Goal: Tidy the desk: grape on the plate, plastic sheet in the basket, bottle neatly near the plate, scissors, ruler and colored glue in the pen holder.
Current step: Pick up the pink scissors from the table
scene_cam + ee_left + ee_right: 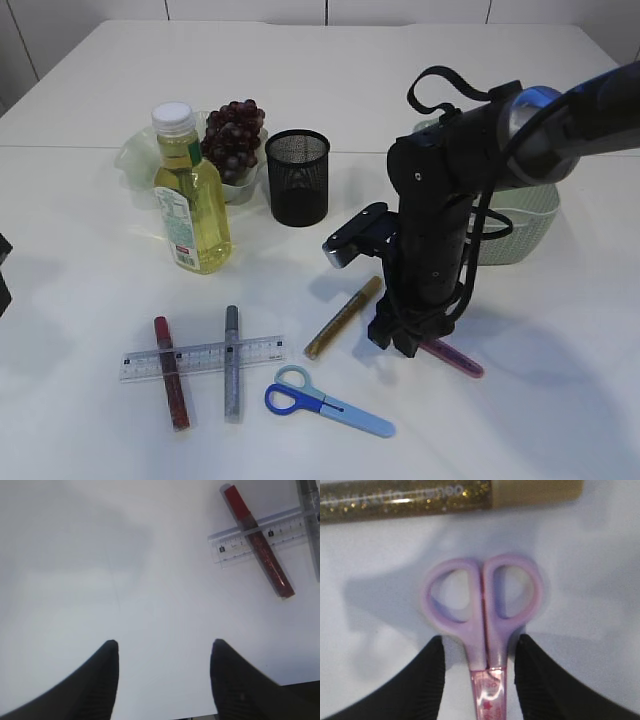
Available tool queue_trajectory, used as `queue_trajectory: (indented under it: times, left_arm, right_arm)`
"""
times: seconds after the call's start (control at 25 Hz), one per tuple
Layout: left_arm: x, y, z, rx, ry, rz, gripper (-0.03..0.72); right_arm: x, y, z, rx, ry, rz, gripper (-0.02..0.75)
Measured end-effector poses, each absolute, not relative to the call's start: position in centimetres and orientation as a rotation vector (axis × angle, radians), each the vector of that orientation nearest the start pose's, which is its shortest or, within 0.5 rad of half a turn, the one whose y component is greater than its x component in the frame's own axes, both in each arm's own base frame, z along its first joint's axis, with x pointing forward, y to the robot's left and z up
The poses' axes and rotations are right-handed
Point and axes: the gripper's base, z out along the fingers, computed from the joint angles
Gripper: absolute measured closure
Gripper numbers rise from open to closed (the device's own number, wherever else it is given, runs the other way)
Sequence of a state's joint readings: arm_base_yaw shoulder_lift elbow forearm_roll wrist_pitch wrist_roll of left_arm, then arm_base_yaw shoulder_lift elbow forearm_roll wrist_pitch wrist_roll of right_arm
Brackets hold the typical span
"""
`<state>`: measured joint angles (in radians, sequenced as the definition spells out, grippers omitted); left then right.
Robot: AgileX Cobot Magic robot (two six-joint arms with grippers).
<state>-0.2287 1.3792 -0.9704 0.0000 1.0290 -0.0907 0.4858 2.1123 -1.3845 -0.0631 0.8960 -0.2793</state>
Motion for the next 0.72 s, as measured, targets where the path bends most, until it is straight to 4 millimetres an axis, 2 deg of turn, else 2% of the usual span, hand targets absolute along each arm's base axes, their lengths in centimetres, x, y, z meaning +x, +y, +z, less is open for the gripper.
queue_trajectory:
  times: [0.24, 0.72]
  left_arm:
    - [24.23, -5.64, 26.03, 0.202, 2.917, -0.051, 0.267]
    - [24.21, -5.73, 26.04, 0.195, 2.919, -0.067, 0.272]
  right_arm:
    - [35.16, 18.17, 12.12, -1.203, 2.864, -0.056, 0.502]
    - [35.2, 18.19, 12.16, -1.203, 2.863, -0.056, 0.543]
